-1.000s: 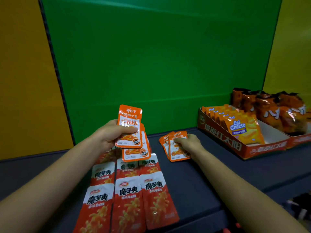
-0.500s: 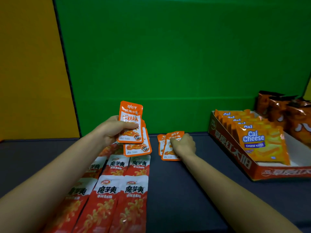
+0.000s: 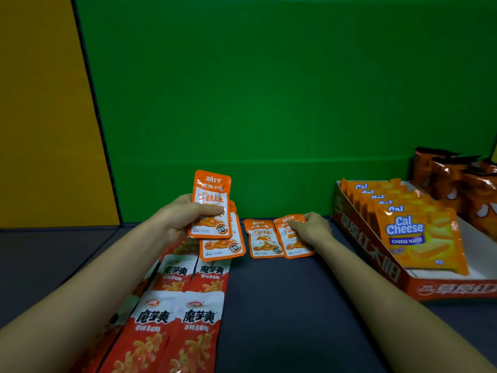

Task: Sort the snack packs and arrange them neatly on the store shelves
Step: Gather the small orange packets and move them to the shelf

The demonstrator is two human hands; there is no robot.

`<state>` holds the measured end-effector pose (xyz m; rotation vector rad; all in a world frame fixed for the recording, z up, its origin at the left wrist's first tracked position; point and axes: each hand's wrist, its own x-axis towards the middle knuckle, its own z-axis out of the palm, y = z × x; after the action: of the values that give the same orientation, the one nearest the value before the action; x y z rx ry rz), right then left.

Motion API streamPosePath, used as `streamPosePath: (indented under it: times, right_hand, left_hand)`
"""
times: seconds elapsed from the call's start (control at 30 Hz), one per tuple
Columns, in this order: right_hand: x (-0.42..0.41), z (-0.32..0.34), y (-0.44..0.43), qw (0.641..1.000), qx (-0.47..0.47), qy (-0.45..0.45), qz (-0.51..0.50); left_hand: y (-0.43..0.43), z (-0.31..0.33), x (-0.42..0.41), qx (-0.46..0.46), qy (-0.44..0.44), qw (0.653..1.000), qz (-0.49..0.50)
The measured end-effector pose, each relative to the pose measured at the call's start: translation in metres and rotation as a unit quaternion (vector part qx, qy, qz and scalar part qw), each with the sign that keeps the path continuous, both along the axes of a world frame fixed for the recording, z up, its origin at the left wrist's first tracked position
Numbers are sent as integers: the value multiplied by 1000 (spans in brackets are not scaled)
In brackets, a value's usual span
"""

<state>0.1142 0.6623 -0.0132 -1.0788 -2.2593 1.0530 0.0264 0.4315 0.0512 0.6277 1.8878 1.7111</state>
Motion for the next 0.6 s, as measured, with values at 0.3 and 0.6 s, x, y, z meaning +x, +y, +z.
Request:
streamPosePath:
  times: [0.3, 0.6]
  right_hand:
    - [-4, -9, -1, 996, 78, -38, -2]
    - [10, -2, -19, 962, 253, -101, 3]
  left_hand:
    - [1, -6, -1, 13, -9, 1000, -18]
    - [3, -7, 8, 18, -35, 999, -28]
